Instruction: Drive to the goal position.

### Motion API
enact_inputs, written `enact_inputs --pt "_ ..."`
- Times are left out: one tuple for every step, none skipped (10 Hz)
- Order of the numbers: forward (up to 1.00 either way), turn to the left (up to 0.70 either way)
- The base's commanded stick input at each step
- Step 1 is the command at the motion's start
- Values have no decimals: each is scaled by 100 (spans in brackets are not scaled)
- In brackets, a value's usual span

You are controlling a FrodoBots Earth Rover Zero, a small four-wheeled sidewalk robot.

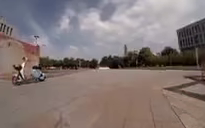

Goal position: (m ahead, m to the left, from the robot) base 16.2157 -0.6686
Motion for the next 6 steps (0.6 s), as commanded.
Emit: enact_inputs --pt "100 0" --pt "100 0" --pt "100 0" --pt "100 0" --pt "100 0" --pt "100 0"
